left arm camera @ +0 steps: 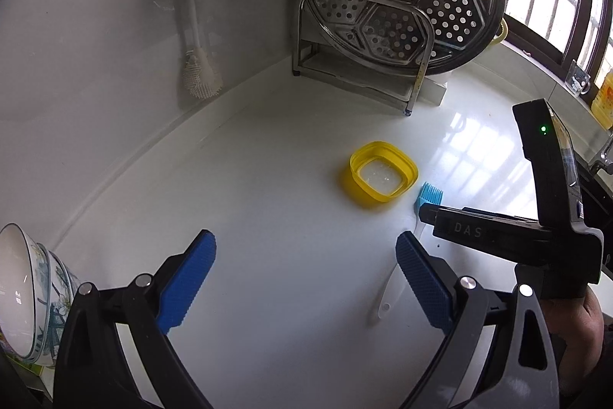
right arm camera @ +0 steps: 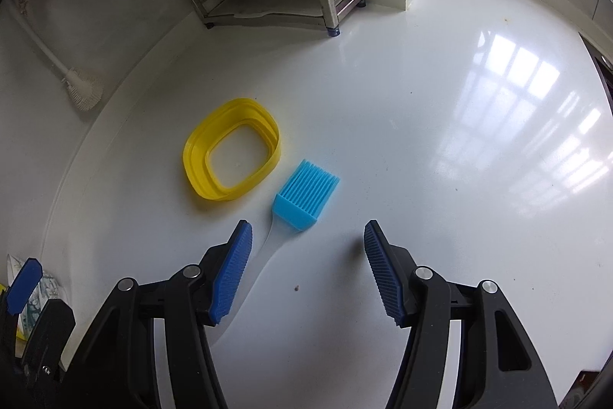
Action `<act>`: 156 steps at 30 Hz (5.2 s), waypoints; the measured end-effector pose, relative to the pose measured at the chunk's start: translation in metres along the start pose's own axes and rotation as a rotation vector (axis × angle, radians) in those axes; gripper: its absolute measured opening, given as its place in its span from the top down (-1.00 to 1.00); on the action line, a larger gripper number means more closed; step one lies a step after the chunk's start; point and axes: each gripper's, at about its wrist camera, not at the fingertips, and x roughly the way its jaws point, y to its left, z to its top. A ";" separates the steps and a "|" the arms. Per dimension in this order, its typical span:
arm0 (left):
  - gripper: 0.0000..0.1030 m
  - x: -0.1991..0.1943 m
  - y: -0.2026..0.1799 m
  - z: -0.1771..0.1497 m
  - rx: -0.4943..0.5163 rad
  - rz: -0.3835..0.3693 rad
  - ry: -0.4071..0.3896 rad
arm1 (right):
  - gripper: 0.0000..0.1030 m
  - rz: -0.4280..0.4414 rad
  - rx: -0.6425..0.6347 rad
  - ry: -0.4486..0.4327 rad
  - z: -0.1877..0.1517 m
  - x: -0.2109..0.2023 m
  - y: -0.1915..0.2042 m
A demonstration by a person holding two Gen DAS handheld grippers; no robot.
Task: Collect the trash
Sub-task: 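Lower the right tool onto the blue brush head and close it, then grasp the yellow silicone lid with the left tool while the right tool holds the brush, then carry the yellow lid and blue brush in both tools over the bin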
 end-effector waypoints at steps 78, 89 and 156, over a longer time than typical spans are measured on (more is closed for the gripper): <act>-0.82 0.105 -0.067 0.051 -0.057 -0.064 0.039 | 0.48 -0.017 -0.306 -0.041 0.003 -0.020 -0.077; -0.82 0.143 -0.086 0.053 -0.056 0.021 0.102 | 0.48 -0.008 -0.262 -0.053 0.003 -0.021 -0.083; -0.39 -0.123 -0.242 -0.130 0.200 -0.146 0.107 | 0.49 0.133 -0.003 -0.065 -0.230 -0.207 -0.241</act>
